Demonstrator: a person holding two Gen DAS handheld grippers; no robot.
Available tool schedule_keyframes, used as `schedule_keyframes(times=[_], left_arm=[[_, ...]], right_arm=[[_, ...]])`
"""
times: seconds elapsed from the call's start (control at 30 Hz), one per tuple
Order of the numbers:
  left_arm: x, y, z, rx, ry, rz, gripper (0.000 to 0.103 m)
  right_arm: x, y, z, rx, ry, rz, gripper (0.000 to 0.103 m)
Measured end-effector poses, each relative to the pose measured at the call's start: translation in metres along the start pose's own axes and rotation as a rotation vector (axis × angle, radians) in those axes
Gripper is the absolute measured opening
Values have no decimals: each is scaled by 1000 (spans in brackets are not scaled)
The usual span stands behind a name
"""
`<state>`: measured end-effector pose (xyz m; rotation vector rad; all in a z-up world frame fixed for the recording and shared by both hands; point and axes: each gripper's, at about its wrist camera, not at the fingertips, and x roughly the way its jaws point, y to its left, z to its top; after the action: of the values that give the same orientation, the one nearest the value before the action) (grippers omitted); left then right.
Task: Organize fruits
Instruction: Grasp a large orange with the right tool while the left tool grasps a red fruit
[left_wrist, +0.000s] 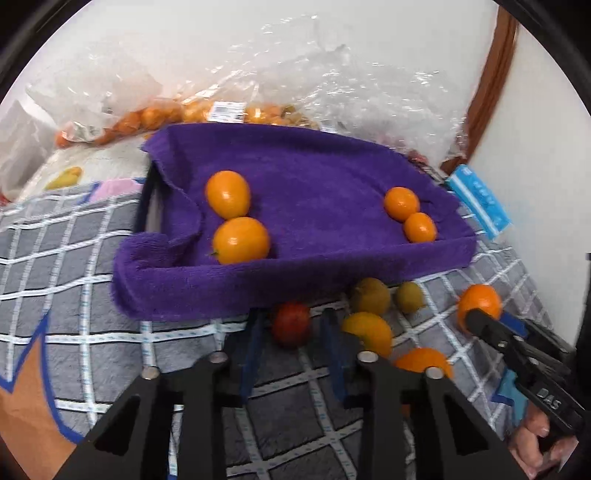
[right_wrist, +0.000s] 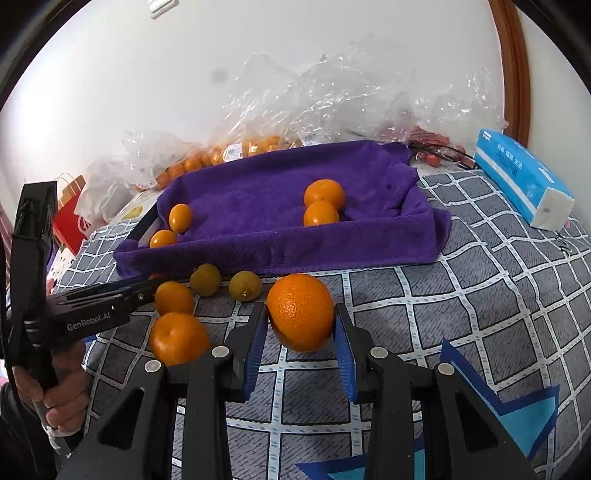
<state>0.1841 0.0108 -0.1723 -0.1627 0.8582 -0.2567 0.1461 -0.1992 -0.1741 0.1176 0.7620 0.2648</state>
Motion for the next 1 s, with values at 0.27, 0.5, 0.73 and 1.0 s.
schedule_keyframes(times=[0.27, 0.5, 0.73, 1.0], left_arm=[[-14, 22, -4, -116, -73, -81, 23], [-29, 20, -7, -98, -133, -73, 23], [-37, 20, -7, -98, -171, -67, 23], [-41, 28, -5, -142, -189, -76, 23]], right_arm=[[0, -3, 1, 21, -8, 20, 35], [-5, -4, 0, 32, -31, 16, 35], [-8, -6, 0, 42, -52, 17, 35], [-17, -6, -1, 49, -92, -10, 35]])
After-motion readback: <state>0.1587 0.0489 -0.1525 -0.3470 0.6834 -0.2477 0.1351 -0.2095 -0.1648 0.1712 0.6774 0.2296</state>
